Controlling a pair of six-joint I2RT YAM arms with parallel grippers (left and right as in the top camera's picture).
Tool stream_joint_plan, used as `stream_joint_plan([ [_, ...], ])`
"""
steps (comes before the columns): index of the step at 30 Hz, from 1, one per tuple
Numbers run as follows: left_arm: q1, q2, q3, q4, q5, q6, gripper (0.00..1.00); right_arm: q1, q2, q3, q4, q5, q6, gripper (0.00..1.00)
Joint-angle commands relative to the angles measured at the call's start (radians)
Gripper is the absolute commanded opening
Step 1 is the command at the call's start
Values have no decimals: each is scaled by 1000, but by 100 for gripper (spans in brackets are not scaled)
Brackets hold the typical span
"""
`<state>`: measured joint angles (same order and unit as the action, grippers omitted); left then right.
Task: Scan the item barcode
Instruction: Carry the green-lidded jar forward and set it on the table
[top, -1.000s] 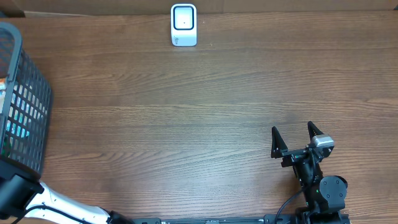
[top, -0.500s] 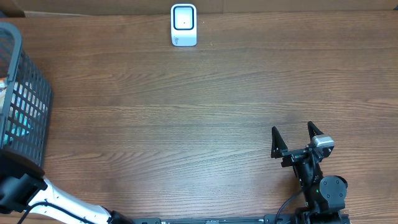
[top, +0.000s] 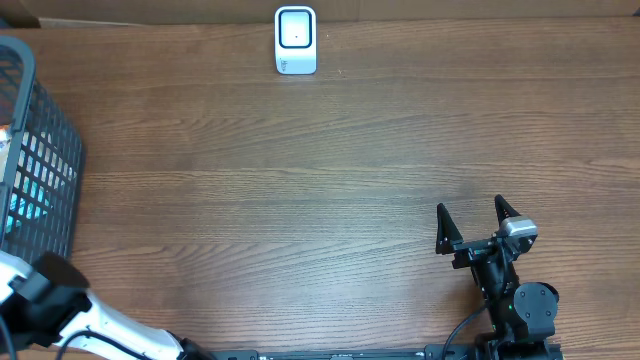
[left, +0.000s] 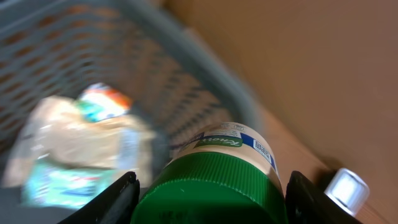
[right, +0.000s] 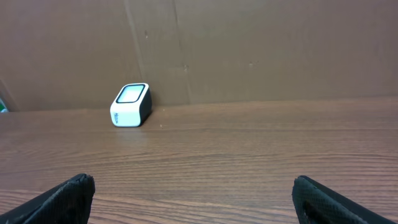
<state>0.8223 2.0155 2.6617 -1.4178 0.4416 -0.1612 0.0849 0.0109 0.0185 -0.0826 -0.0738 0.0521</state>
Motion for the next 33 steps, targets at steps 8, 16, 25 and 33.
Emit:
stream_joint_plan([
  [8,-466,-179,38,-165,-147,95,42,-8,-8,-10,3,2,5,100],
  [16,-772,-106,-50,-271,-419,125,38,-8,-8,-10,3,2,5,100],
  [25,-953,76,-260,-257,-422,124,39,-8,-8,-10,3,2,5,100],
  [33,-1047,241,-422,-126,-432,124,40,-8,-8,-10,3,2,5,100],
])
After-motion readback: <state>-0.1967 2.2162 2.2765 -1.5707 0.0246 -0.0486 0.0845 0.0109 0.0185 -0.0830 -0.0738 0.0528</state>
